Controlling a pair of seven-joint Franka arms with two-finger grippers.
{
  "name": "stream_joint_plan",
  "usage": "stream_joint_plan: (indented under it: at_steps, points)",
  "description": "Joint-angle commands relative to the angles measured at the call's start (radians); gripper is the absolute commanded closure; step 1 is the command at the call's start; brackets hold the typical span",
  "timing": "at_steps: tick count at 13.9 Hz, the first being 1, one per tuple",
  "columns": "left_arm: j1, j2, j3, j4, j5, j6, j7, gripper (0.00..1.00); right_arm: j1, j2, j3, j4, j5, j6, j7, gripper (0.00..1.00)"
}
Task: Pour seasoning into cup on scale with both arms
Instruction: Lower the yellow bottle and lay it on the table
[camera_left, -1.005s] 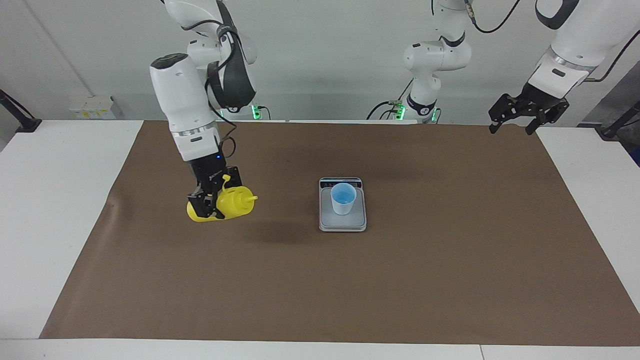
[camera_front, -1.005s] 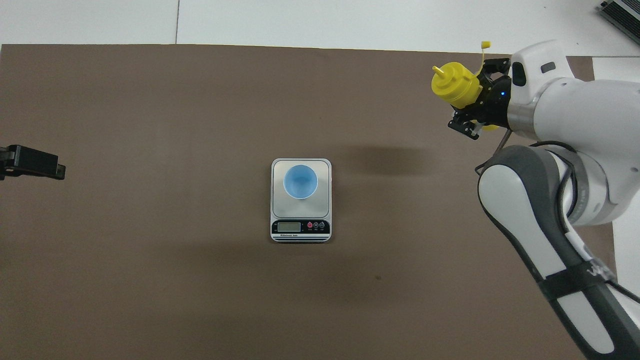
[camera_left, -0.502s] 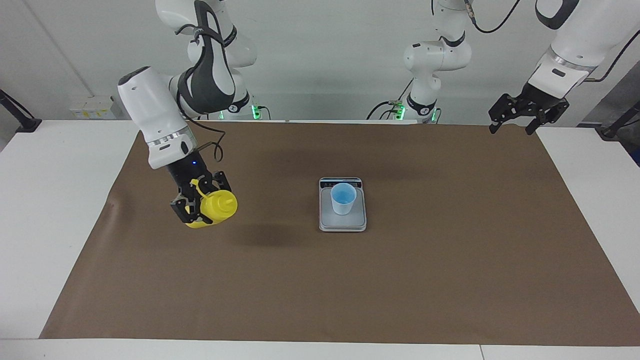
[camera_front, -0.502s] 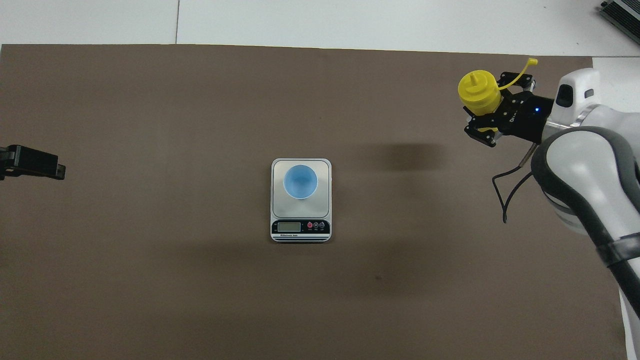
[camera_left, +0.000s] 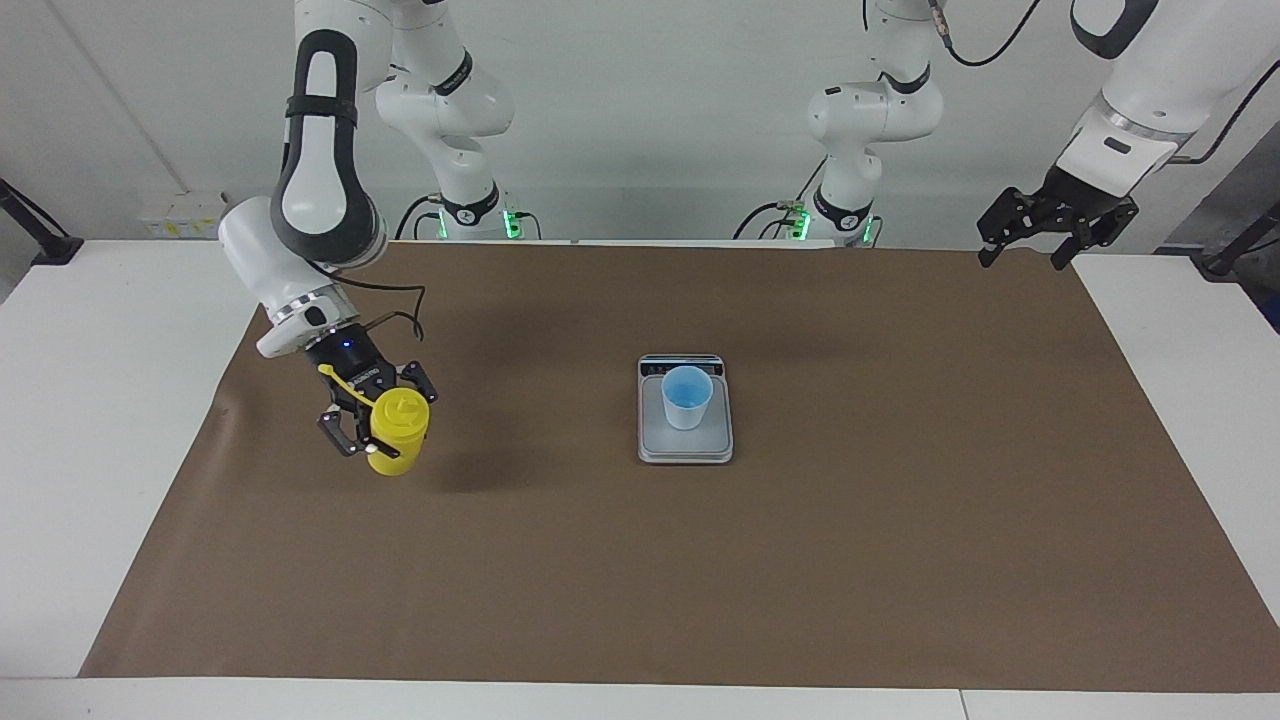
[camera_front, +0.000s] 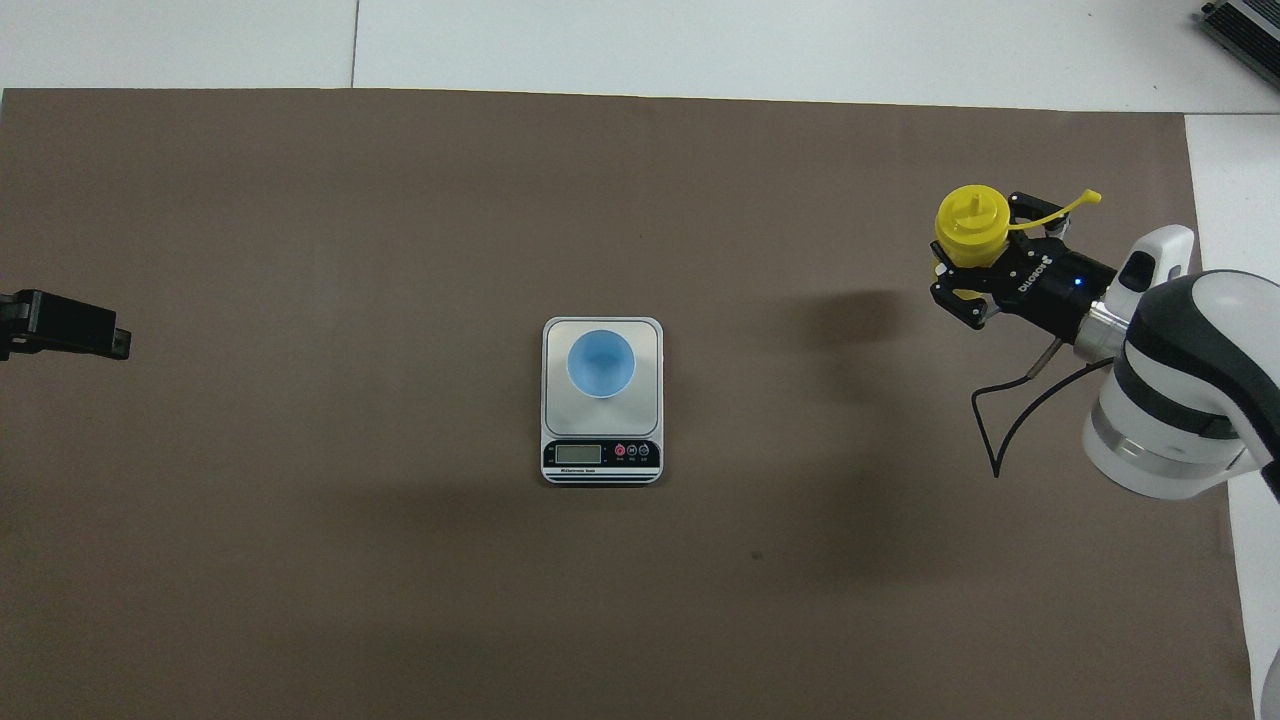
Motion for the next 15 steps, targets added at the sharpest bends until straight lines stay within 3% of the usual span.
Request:
stream_joint_plan:
  at_steps: [1,8,15]
  points:
    - [0.009,-0.021,-0.006,-0.013,0.014,-0.012,0.003,0.00,-0.010,-0.011,0.012,-0.041,0.181,0.014,-0.169,1.00]
    - [0.009,-0.019,-0.006,-0.013,0.014,-0.012,0.003,0.00,-0.028,0.020,0.012,-0.099,0.455,-0.069,-0.333,1.00]
    - [0.009,-0.019,-0.006,-0.013,0.014,-0.012,0.003,0.00,-0.045,0.020,0.012,-0.154,0.504,-0.112,-0.353,1.00]
